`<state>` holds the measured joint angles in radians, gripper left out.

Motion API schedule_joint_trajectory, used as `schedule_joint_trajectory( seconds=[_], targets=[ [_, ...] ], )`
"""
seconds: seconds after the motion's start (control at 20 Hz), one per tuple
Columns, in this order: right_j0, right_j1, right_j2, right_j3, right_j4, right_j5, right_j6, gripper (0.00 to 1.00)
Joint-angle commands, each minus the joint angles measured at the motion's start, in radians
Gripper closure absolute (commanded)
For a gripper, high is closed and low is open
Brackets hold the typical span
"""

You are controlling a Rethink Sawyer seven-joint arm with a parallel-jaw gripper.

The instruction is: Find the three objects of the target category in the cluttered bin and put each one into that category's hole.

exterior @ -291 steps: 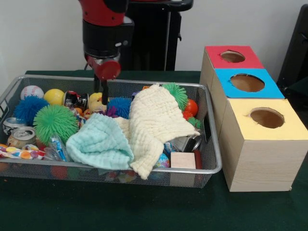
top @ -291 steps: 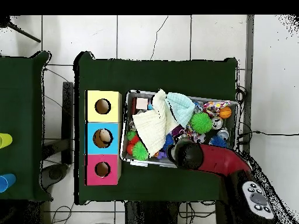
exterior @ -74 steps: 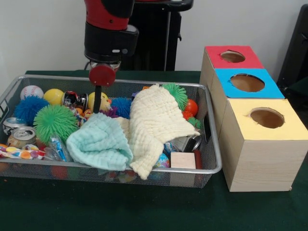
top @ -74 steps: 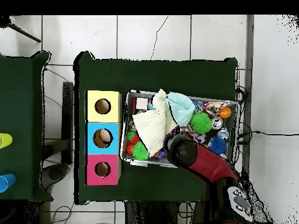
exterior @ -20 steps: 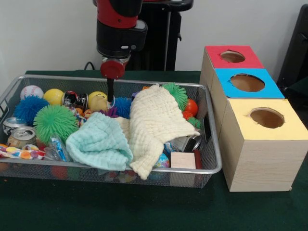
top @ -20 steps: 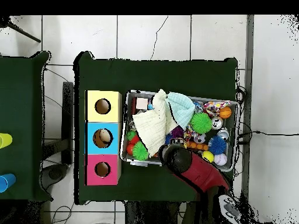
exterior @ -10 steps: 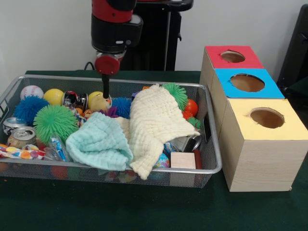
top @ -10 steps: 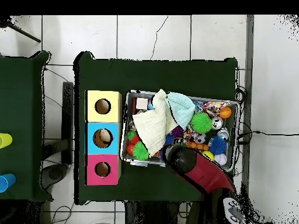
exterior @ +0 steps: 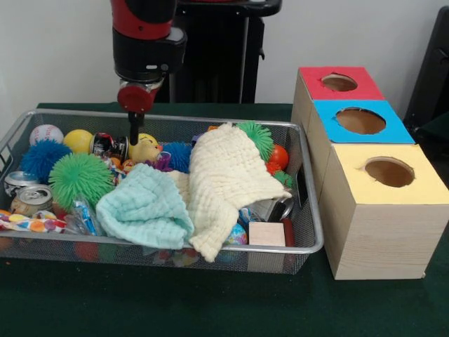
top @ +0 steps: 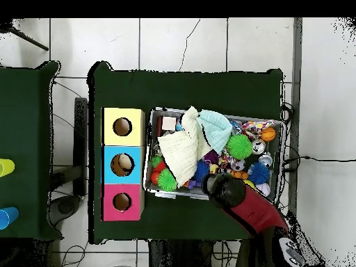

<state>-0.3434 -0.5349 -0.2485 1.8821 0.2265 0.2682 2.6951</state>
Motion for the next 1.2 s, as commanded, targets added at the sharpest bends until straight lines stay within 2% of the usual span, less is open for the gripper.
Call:
schedule_joint_trajectory(
  seconds=[0.05,0.2,0.45,0.65,0.8,1.2],
  targets=[
    [-0.029,0.046,0.120,-0.035,-0.031,-0.053,0.019,0.00],
    [-0.020,0.055,0.125,-0.029,-0.027,-0.065,0.032,0.00],
    [0.006,0.017,0.134,0.022,0.000,-0.035,0.068,0.00],
    [0.045,0.000,0.106,0.021,0.016,0.009,0.091,0.00],
    [0.042,0.002,0.103,0.006,0.016,0.027,0.080,0.00],
    [0.001,0.058,0.147,-0.025,0.008,-0.040,0.058,0.00]
  ],
)
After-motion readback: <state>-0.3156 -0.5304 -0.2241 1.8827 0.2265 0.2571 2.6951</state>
